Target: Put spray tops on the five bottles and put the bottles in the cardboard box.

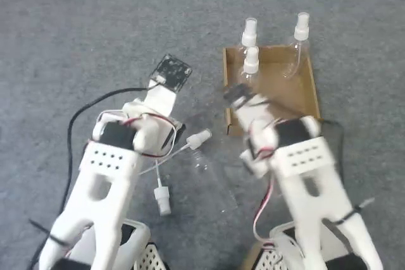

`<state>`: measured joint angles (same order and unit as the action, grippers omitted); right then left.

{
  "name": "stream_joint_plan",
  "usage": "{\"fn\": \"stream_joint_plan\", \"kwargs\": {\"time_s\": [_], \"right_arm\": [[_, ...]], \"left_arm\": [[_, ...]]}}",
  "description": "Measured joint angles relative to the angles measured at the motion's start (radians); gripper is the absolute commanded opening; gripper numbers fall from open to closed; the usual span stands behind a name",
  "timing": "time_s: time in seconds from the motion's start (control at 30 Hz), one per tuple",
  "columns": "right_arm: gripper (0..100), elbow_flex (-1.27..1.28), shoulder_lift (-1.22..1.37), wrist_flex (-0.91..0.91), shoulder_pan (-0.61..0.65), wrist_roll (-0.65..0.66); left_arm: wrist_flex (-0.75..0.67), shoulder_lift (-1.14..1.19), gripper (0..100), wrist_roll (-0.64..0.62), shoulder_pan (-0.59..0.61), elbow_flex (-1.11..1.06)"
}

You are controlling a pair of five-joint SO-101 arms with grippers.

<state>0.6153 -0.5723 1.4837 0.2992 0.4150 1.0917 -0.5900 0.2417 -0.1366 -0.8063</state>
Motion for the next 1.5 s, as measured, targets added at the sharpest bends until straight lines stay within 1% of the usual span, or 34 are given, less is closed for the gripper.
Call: {"fn": "stream_joint_plan", "kwargs": {"time_s": [0.1,0.2,0.3,0.4,0.5,0.57,0.67,0.83,1.0,1.13,1.3,1.43,1.5], "right_arm": [[0.6,-0.106,0.000,0.086,-0.133,0.055],[0.6,-0.175,0.000,0.144,-0.262,0.140],[0.6,-0.209,0.000,0.175,-0.393,0.224],[0.6,-0.219,0.000,0.176,-0.532,0.318],[0.6,-0.219,0.000,0.117,-0.674,0.391],[0.6,-0.216,0.000,0.046,-0.767,0.405],[0.6,-0.160,0.000,-0.051,-0.858,0.442],[0.6,-0.035,0.000,-0.183,-0.921,0.483],[0.6,0.041,0.003,-0.284,-0.951,0.483],[0.6,0.061,0.052,-0.333,-0.956,0.483],[0.6,0.052,0.209,-0.390,-0.956,0.482],[0.6,-0.046,0.381,-0.413,-0.979,0.448],[0.6,-0.107,0.456,-0.413,-0.979,0.430]], "left_arm": [[0.000,0.057,19,0.025,-0.026,0.015],[0.000,0.112,19,0.038,-0.081,0.026],[-0.020,0.192,19,0.040,-0.130,0.052],[-0.049,0.305,19,0.041,-0.140,0.095],[-0.063,0.440,19,0.040,-0.147,0.158],[-0.064,0.522,19,0.043,-0.149,0.201],[-0.064,0.621,19,0.044,-0.146,0.253],[-0.064,0.749,10,0.061,-0.140,0.327],[-0.064,0.795,1,0.058,-0.114,0.388],[-0.068,0.793,1,0.038,-0.084,0.451],[-0.048,0.793,1,0.023,-0.046,0.506],[-0.018,0.730,1,0.017,-0.029,0.520],[-0.015,0.703,5,0.018,-0.029,0.520]]}}
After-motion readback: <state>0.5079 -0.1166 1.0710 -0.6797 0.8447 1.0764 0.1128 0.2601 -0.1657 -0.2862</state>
